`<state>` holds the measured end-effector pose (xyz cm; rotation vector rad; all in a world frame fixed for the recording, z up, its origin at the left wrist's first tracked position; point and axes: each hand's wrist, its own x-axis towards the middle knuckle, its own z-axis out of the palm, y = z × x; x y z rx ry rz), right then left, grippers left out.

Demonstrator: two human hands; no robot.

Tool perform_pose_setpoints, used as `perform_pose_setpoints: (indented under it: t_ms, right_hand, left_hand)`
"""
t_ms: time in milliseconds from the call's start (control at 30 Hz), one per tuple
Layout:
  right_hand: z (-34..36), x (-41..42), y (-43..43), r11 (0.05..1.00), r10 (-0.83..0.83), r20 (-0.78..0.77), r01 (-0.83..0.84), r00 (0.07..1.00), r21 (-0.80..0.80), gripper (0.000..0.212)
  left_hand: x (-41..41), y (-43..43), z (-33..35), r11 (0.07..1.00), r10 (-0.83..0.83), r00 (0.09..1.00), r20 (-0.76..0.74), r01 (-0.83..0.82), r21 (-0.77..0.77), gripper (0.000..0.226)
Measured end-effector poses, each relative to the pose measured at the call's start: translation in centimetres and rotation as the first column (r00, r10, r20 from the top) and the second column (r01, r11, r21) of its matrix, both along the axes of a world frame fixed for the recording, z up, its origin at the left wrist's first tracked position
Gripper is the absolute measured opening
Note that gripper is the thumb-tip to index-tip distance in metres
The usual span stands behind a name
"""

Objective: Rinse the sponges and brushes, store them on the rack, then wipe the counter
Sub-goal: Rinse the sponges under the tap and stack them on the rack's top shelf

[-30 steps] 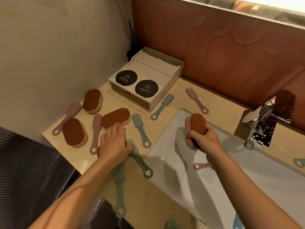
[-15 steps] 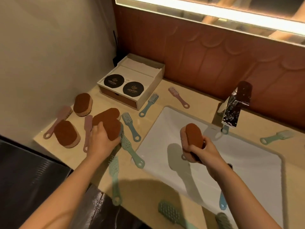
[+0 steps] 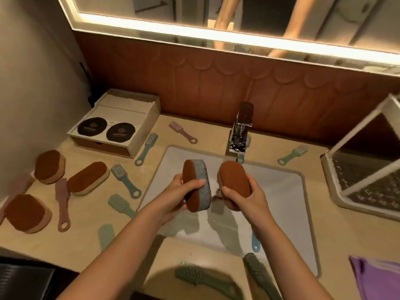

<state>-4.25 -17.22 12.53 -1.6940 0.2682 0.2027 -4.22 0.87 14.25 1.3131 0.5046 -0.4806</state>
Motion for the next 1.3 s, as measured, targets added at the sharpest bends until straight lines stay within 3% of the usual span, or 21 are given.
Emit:
perform_pose_setpoints:
  t_ms: [133, 267, 467, 633, 867, 1067, 1233, 1300]
  right_hand:
    - [-0.4, -0.4, -1.9, 0.997, -0.058, 0.05, 0.06, 0.997, -0.046, 0.056]
    - [-0.3, -0.6, -3.0, 0.994, -0.105, 0.095, 0.103, 0.99, 0.021, 0.052]
    - [-0.1, -1.3, -4.2, 0.999, -0.052, 0.176, 0.054, 0.983, -0.004, 0.039]
    - [0.2, -1.5, -5.1, 0.97, 0.071, 0.295, 0.004, 0.953, -0.245, 0.041]
    - [1.5, -1.3, -5.7, 0.872, 0.206, 0.364, -0.002, 0.908, -0.49, 0.047]
    - [3.3, -0.3, -6.6, 0.86, 0.287, 0.376, -0.065, 0.881, -0.505, 0.044]
    - [4.0, 0.1, -7.0, 0.86, 0.316, 0.339, -0.116, 0.886, -0.498, 0.038]
    - [4.1, 0.0, -6.9, 0.934, 0.23, 0.354, -0.104, 0.906, -0.341, 0.03]
  left_hand:
    - [0.7, -3.8, -0.1, 0.996, -0.067, 0.998, -0.009, 0.067, -0.066, 0.05]
    - [0.8, -6.9, -0.7, 0.991, -0.113, 0.994, -0.005, 0.112, -0.072, 0.054]
    - [0.9, -9.8, -1.1, 0.97, -0.041, 0.999, -0.032, 0.032, -0.24, 0.051]
    - [1.4, -10.9, -0.4, 0.928, 0.024, 1.0, -0.02, -0.03, -0.371, 0.038]
    - [2.0, -12.3, -0.7, 0.929, 0.232, 0.972, 0.031, -0.212, -0.304, 0.044]
    - [2.5, -13.0, 0.1, 0.909, 0.182, 0.983, 0.036, -0.154, -0.387, 0.074]
    - [2.7, -13.5, -0.3, 0.884, 0.282, 0.958, 0.049, -0.24, -0.4, 0.045]
    - [2.6, -13.7, -0.7, 0.887, 0.307, 0.95, 0.06, -0.263, -0.379, 0.041]
